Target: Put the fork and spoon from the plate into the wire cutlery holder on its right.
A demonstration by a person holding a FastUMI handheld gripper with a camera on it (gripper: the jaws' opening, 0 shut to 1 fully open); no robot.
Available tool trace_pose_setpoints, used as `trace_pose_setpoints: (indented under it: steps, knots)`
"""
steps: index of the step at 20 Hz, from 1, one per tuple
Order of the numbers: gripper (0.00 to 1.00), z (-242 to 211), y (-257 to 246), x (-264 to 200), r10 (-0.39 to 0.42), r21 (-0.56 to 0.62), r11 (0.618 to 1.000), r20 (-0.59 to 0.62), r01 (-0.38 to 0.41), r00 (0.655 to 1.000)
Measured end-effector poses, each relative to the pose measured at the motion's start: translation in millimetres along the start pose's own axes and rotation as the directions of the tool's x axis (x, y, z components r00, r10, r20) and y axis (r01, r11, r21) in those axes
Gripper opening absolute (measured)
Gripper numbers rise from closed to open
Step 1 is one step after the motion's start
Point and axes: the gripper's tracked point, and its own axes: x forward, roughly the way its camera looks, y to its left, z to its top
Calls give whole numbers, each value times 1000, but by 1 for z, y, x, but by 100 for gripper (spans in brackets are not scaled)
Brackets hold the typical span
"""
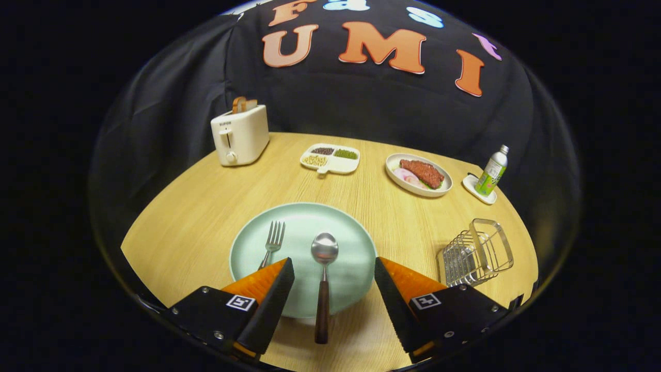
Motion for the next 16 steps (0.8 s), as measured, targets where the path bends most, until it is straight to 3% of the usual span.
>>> trace_pose_setpoints:
  steps: [3,5,10,15,16]
  knots:
    - [89,-14,5,8,19,6,1000,-56,-18,998]
    - [80,-22,7,13,26,7,1000,-86,-25,996]
    - [49,-39,13,20,33,-13,999,-141,-35,989]
    - [25,-45,12,27,15,-15,1000,-177,-18,984]
    - [16,-44,12,28,14,-8,1000,-176,-15,984]
